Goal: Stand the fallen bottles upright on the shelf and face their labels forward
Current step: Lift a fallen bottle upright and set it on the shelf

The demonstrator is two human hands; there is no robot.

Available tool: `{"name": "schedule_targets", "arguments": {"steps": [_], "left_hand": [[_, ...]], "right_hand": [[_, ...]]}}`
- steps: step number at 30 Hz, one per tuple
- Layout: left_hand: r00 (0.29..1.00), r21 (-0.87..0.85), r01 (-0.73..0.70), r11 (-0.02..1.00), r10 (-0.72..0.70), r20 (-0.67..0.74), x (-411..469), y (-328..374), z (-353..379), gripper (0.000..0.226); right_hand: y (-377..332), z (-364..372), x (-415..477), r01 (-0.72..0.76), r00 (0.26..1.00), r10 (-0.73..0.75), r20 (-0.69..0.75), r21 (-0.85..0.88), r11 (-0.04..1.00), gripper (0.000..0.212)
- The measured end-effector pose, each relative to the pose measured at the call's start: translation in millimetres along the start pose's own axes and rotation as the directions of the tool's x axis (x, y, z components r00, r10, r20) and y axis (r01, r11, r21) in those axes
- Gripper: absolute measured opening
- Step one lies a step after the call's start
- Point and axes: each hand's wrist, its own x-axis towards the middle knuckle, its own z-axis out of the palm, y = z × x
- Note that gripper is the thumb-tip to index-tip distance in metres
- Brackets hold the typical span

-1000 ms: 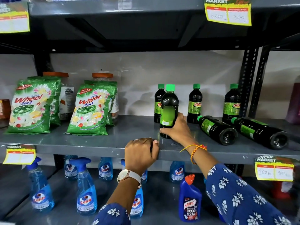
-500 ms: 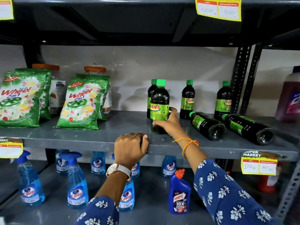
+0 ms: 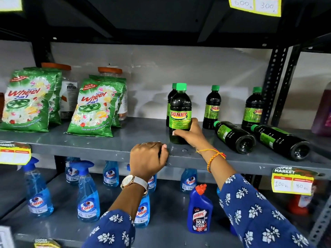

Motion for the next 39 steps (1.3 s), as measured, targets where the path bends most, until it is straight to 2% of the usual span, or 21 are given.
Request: {"name": "schedule_targets", "arguments": {"steps": [3,7,11,15,25,39], "left_hand": [[1.000,-0.005,0.004,1.000,-0.004,0.014,0,1,-1,0.042],[0.999,0.000,0.011,1.000,-0.011,0.030,0,0,-2,0.043],[0.999,-0.006,0.015,1.000,-0.014,0.034,1,1,-3,0.045],[1.000,-0.002,-0.001,1.000,0.001,0.013,0,1,-4,0.042],[1.000,0.017,0.009,1.000,-0.009,-0.009,0,1,-2,0.040],[1.000,-0.006,0.008,1.000,-0.008,0.010,-1,-2,0,0.039]], "right_hand": [[-2,-2,-1,-0.018,1.000,0.016,0.022,0.056,0.998,0.054],[-3,-3,-4,-0.050,0.998,0.052,-0.038,0.060,0.997,0.057],[-8,-5,-10,-0.038,0.998,0.036,-0.057,-0.036,0.999,0.039],[-15,-9,-25,0.000,0.999,-0.002,-0.041,-0.058,0.998,0.026],[-19,-14,-62,0.095,0.993,-0.102,-0.055,-0.119,0.988,0.038],[-20,-15,-67,0.119,0.990,-0.133,-0.054,-0.208,0.971,0.044]]}}
